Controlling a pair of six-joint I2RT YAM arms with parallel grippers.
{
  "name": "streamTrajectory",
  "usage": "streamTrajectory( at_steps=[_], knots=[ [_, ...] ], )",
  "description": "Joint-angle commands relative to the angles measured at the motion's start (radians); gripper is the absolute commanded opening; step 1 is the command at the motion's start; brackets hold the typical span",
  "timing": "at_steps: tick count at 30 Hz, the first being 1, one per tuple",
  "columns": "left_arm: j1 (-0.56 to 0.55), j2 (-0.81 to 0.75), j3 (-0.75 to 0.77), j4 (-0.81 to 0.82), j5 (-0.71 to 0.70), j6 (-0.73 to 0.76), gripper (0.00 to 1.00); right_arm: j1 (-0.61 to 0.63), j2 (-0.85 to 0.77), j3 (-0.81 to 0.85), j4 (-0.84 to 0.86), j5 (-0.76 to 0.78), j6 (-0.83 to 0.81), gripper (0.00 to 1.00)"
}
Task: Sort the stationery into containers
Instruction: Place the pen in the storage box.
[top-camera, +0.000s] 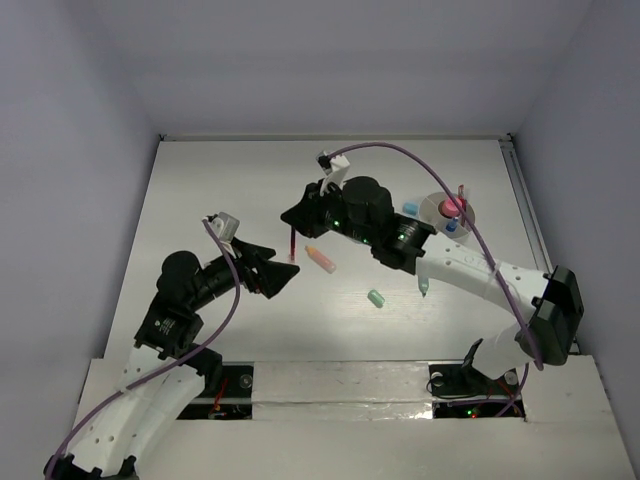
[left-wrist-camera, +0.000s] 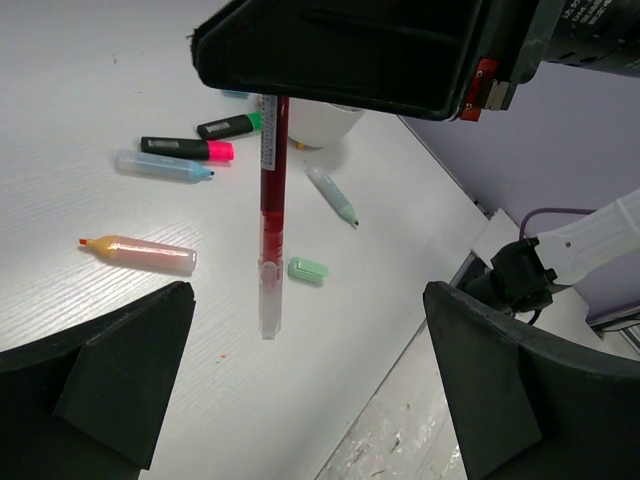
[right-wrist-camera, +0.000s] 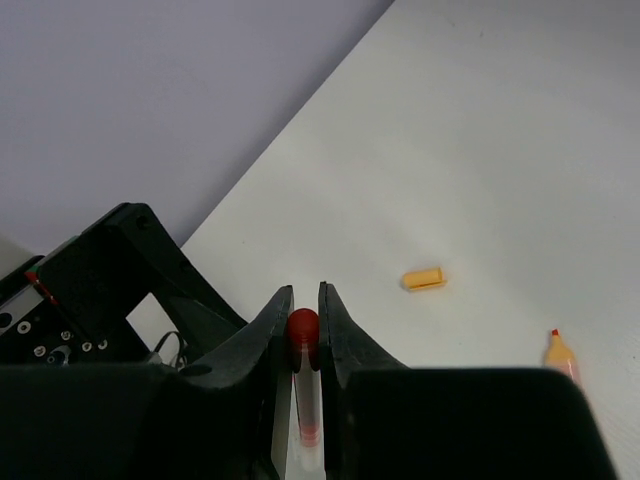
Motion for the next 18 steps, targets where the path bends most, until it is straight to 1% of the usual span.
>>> streamTrajectory(
  at_steps=[1, 6, 8, 9, 11, 12, 14, 15, 16, 18],
  knots=[
    [-0.004, -0.015, 0.03, 0.03, -0.005, 0.005, 0.99, -0.012, -0.077, -0.054, 0.122, 0.122, 0.038, 0.0],
    [-0.004, -0.034, 0.025, 0.03, -0.029, 0.004, 0.99, -0.095, -0.163, -0.168, 0.183, 0.285, 0.084, 0.0],
    [-0.004, -0.038, 0.024, 0.031, -0.038, 0.002, 0.99, -0.136, -0.235, -0.231, 0.188, 0.326, 0.087, 0.0],
    [-0.004, -0.041, 0.024, 0.027, -0.043, 0.001, 0.99, -0.193, -0.261, -0.251, 0.185, 0.363, 0.09, 0.0],
    [-0.004, -0.046, 0.019, 0.005, -0.052, -0.004, 0.99, -0.265, -0.339, -0.3, 0.163, 0.386, 0.092, 0.0],
    [-0.004, -0.047, 0.016, 0.007, -0.055, -0.007, 0.99, -0.341, -0.362, -0.312, 0.151, 0.415, 0.09, 0.0],
    [-0.004, -0.058, 0.01, 0.013, -0.052, -0.016, 0.99, -0.418, -0.42, -0.338, 0.139, 0.452, 0.084, 0.0],
    [-0.004, -0.064, 0.007, 0.02, -0.052, -0.027, 0.99, -0.452, -0.436, -0.361, 0.139, 0.49, 0.071, 0.0],
    [-0.004, -0.069, 0.004, 0.02, -0.052, -0.029, 0.99, -0.519, -0.445, -0.367, 0.137, 0.51, 0.061, 0.0],
    [-0.004, -0.093, 0.005, 0.017, -0.058, -0.027, 0.99, -0.581, -0.459, -0.373, 0.122, 0.549, 0.026, 0.0]
  ],
)
